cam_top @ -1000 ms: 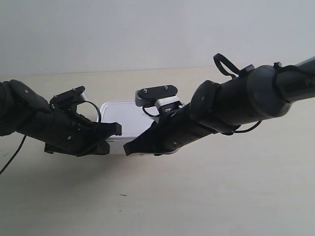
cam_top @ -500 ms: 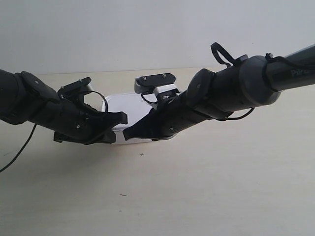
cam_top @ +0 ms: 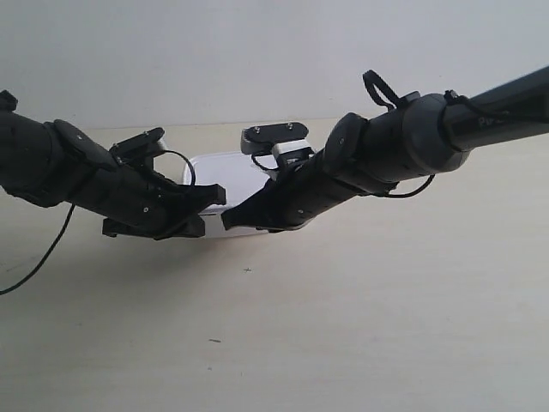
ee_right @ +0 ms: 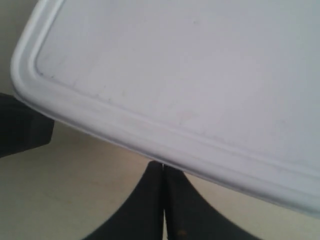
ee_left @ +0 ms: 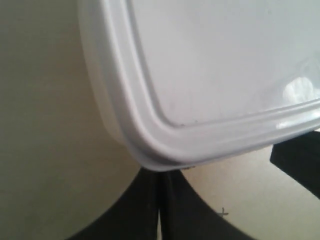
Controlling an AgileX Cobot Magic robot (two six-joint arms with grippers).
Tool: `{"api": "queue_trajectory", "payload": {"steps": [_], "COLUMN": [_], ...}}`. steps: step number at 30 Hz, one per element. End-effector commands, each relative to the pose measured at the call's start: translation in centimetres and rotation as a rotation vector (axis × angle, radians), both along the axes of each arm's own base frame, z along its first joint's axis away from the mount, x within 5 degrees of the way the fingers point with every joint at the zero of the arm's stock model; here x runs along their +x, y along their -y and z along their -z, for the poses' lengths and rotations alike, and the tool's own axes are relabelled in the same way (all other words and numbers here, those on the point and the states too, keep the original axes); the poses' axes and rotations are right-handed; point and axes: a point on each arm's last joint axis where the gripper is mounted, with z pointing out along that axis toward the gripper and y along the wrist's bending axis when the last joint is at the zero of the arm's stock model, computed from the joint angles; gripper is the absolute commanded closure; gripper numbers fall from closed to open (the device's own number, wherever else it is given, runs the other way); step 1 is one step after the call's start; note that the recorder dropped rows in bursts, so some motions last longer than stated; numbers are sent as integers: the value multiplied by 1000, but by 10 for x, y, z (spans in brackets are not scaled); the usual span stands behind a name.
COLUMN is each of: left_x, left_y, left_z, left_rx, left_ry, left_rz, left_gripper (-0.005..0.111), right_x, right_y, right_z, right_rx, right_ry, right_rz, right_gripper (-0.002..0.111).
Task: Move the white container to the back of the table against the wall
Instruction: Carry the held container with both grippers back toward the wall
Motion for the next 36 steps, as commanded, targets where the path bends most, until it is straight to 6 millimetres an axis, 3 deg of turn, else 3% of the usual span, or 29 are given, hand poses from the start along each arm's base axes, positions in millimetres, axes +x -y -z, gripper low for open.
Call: {"api": "queue_trajectory", "payload": {"steps": [1,19,30,36], "left_x": [9,43,58,68], "left_y": [-4,1,5,8], "left_z": [3,-7,6,7], "left_rx": [9,18,13,8], "left_ry": [15,118,113,132], "left_rz": [-17,-27,-22,-21], "left_gripper": [107,107,107,107], "right_x": [13,34,40,51], "right_y": [3,-9,-7,17], "right_z": [-6,-3,-5,-3], "right_rx": [6,24,12,11], "right_ry": [22,46,112,59], "right_rz": [2,-6,12,61], "right_gripper": [108,108,108,108]}}
